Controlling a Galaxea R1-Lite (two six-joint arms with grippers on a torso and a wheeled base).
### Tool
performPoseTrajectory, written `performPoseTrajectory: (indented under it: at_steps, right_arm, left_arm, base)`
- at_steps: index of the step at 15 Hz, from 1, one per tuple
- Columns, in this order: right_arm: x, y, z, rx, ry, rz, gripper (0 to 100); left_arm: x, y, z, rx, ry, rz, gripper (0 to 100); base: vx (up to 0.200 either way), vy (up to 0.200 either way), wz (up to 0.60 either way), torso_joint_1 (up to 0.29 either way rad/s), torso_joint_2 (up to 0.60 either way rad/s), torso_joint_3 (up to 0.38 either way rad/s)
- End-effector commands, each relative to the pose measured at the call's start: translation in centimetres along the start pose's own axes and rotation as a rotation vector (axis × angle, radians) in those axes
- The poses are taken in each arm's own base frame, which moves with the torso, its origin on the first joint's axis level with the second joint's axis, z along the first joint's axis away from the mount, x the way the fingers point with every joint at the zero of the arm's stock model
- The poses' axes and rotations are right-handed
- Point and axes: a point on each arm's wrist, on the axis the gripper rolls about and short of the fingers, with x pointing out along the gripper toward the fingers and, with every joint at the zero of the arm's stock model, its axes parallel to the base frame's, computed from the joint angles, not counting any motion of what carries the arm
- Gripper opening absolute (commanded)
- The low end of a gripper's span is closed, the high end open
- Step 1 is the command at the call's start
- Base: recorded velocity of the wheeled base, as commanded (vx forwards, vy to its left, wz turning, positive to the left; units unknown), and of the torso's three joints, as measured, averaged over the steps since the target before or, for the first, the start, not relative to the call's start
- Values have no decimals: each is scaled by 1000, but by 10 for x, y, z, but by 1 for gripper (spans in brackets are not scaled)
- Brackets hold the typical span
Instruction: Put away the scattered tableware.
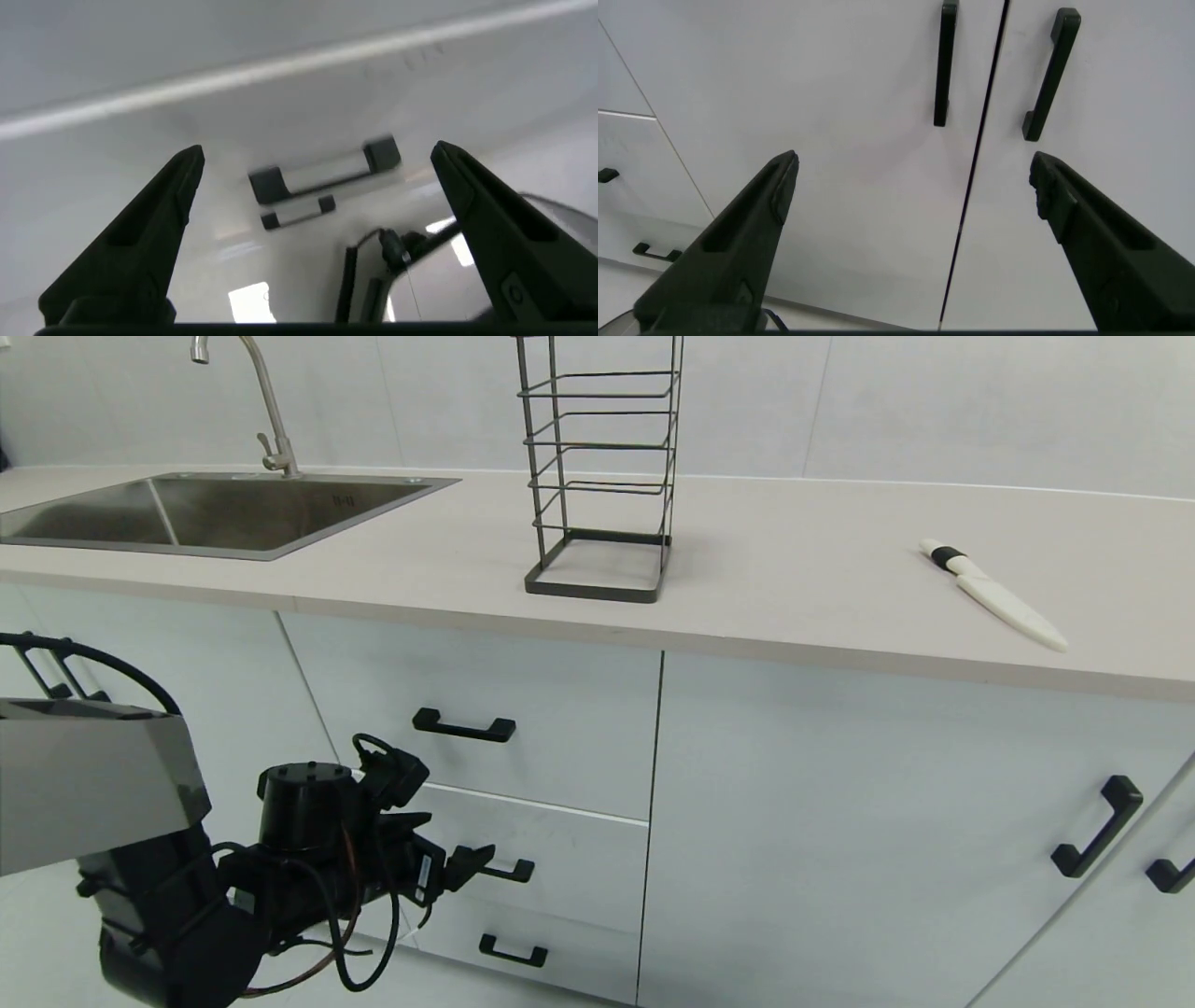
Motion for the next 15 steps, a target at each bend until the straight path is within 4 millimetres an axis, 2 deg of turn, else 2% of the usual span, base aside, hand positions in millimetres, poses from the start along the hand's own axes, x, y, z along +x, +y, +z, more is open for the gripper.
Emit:
performPoseTrajectory:
  at_steps: [1,3,4,5,6,9,10,11,13,15]
  right_arm:
    - [0,0,0,-1,2,0,100]
    - [0,0,0,-1,2,0,100]
    - [0,0,0,-1,2,0,100]
    - [0,0,0,-1,2,0,100]
    - [0,0,0,-1,1,2,100]
    - [0,0,0,-1,2,0,100]
    - [0,0,0,-1,3,1,100]
    - [0,0,0,-1,2,0,100]
    - [0,0,0,-1,2,0,100]
    - [0,0,0,-1,3,1,100]
  left_arm:
    - [-29,-10,-11,-1,8,-3,100]
    - [-60,-14,-16,-10,-37,17,100]
    - [-64,-15,-16,-12,-44,19,100]
    - [-92,-19,-8,-7,-127,35,100]
    - [-103,-20,1,7,-194,49,100]
    - [-159,-29,30,77,-491,100,100]
    - [-167,-31,32,79,-526,101,100]
    - [-193,-38,36,80,-637,114,100]
    - [-226,-46,30,94,-734,157,100]
    - [-250,-54,15,84,-761,212,100]
  base:
    - [0,0,0,0,0,0]
    - [0,0,0,0,0,0]
    - [0,0,0,0,0,0]
    - [0,0,0,0,0,0]
    - [0,0,0,0,0,0]
    - [0,0,0,0,0,0]
    - [0,0,0,0,0,0]
    - [0,0,0,0,0,0]
    - [0,0,0,0,0,0]
    - [0,0,-600,2,2,5]
